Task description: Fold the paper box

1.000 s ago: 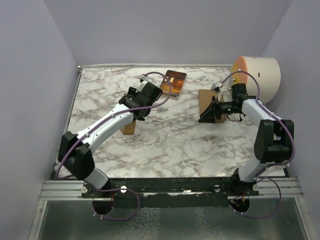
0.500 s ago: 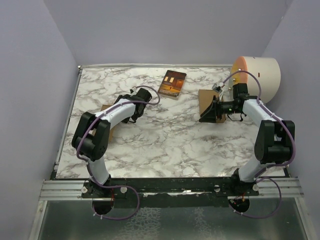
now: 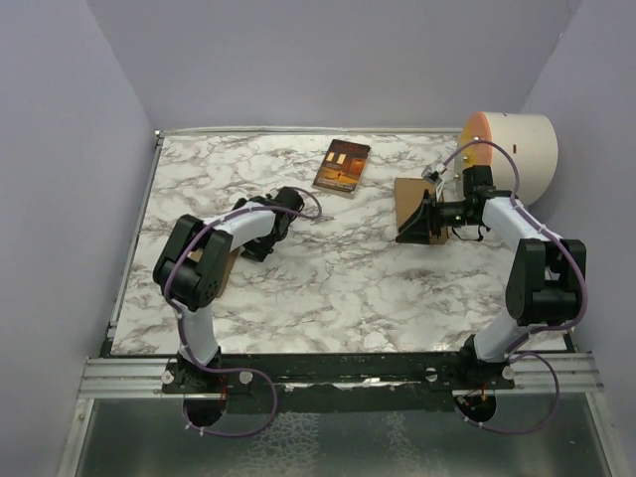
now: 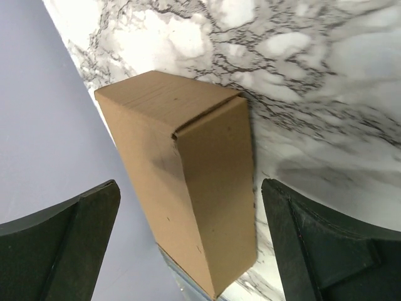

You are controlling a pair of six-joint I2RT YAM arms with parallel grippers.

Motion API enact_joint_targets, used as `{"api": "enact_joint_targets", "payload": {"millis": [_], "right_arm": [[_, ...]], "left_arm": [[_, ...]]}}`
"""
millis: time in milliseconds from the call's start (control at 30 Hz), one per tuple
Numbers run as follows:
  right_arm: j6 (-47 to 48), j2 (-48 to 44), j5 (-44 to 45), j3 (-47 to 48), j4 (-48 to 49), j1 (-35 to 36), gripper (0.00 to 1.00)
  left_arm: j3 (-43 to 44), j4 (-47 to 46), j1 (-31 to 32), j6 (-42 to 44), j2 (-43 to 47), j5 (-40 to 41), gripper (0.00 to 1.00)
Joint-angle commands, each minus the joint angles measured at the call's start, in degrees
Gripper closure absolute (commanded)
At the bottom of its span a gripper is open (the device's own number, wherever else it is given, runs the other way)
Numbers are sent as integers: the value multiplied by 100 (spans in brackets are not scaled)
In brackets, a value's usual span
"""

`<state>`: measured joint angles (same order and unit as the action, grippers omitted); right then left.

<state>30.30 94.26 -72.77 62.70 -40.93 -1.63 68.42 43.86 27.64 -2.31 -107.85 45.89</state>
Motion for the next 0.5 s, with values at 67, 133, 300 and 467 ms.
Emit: {"api": "enact_joint_targets", "payload": {"millis": [67, 133, 300, 467], "right_arm": [[85, -109, -237, -25, -21, -83, 42], [89, -112, -235, -22, -21, -88, 42], [127, -99, -235, -21, -37, -92, 42], [285, -143, -195, 1, -119, -93, 42]], "left_arm": [[-246, -202, 294, 412, 849, -999, 1], [-314, -214, 356, 446, 1015, -1162, 1], [-360, -356, 383, 407, 1689, -1871, 1], [-659, -1304, 338, 132, 2754, -3455, 1]]}}
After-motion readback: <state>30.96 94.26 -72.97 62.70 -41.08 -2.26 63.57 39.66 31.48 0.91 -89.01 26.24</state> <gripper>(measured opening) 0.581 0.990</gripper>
